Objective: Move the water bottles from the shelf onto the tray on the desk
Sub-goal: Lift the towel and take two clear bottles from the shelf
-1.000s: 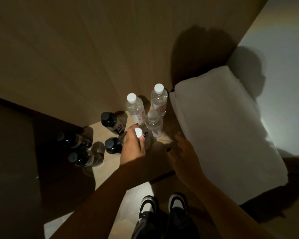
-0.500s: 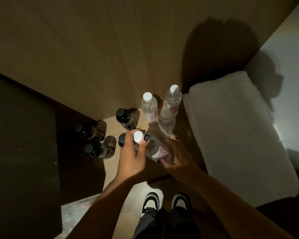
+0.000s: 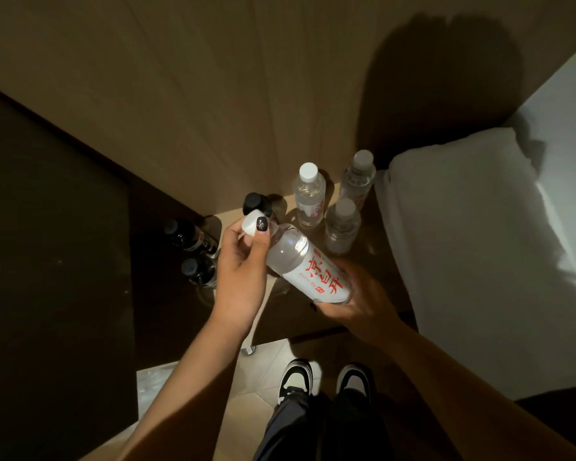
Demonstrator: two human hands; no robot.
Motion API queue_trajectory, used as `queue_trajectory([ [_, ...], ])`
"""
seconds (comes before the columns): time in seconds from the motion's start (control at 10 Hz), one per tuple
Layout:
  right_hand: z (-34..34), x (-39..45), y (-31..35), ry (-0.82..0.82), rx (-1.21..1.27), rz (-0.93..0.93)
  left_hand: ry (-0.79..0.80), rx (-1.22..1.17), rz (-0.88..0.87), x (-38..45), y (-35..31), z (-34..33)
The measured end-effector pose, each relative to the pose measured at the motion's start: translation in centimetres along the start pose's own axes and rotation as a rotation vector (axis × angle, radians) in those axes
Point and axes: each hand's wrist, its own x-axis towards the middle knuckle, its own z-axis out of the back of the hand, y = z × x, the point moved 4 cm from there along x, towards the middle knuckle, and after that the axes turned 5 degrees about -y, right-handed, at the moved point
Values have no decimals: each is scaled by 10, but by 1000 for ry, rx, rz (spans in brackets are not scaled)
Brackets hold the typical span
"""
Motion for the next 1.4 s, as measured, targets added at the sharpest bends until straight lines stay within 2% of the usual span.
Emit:
queue_trajectory([
  [0.1,-3,-5,9,-43,59,-16,36,-115,99,-4,8,-3],
  [0.3,-17,-12,14,1,204,-98,63,-294,299,-9,24,-22],
  [0.4,-27,-12,9,44,268,-194,19,-314,415,-6,30,-31],
  [0.5,-24,-3,3,196,265,-306,-6,-363,469,-2,38,-38],
  [0.6,21,23,3,233,215,-359,29,-362,464,5,47,-42],
  [0.7,75,52,4,-143,63,-330,55,-395,452,13,35,-43],
  [0.8,82,70,17,-260,-130,-120,28,-469,541,17,41,-43],
  [0.9,62,89,26,-112,-198,36,16,-524,623,18,45,-42],
  [1.0,42,99,17,37,-210,62,13,-541,636,21,48,-39],
  [1.1,36,100,9,37,-180,52,-18,-525,645,24,49,-34],
  [1.2,40,99,6,-27,-210,61,52,-546,668,22,44,-36],
  [1.4,72,84,21,-184,-160,21,114,-387,588,19,30,-41],
])
